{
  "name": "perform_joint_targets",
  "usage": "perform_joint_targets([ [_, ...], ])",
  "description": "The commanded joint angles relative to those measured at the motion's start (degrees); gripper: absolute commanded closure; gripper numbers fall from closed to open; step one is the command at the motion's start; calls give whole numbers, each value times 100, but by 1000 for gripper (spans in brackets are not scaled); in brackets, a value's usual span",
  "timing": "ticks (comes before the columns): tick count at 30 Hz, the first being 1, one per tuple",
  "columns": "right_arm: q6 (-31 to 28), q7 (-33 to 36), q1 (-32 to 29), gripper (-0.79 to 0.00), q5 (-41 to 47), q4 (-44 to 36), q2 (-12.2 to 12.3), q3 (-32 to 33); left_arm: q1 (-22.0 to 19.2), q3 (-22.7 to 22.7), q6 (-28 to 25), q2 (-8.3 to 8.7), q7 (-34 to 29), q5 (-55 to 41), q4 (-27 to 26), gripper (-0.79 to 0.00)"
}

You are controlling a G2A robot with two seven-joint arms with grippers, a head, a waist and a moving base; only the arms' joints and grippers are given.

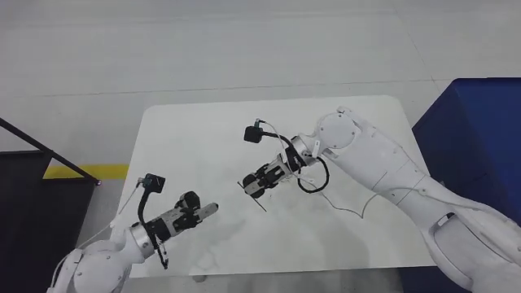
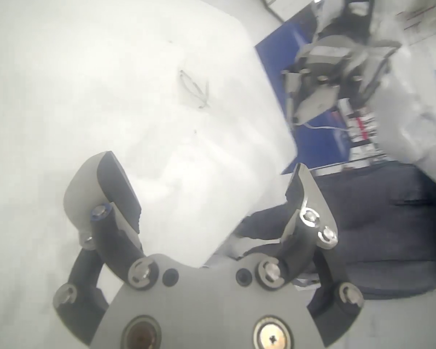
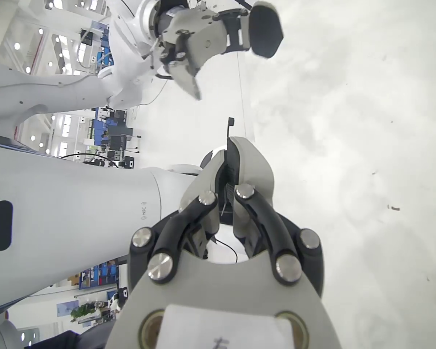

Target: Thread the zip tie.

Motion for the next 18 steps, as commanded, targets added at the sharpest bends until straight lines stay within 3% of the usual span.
perform_joint_targets([
  [1,0,0,0,0,5,-1,2,0,-1,0,-1,0,599,1712,-1,-785],
  [10,17,11,-146,0,108,-273,-22,-39,35,87,-29,-9,537,1429,4,-785],
  [12,101,96,-188,0,297,-444,-37,-58,29,194,131,-11,-138,-178,121,-785],
  [15,213,209,-204,0,594,-572,-23,-46,-254,14,844,40,-1564,-2380,319,-785],
  [18,368,364,-192,0,784,-690,18,-50,-529,-193,1277,84,-2366,-3576,643,-785],
])
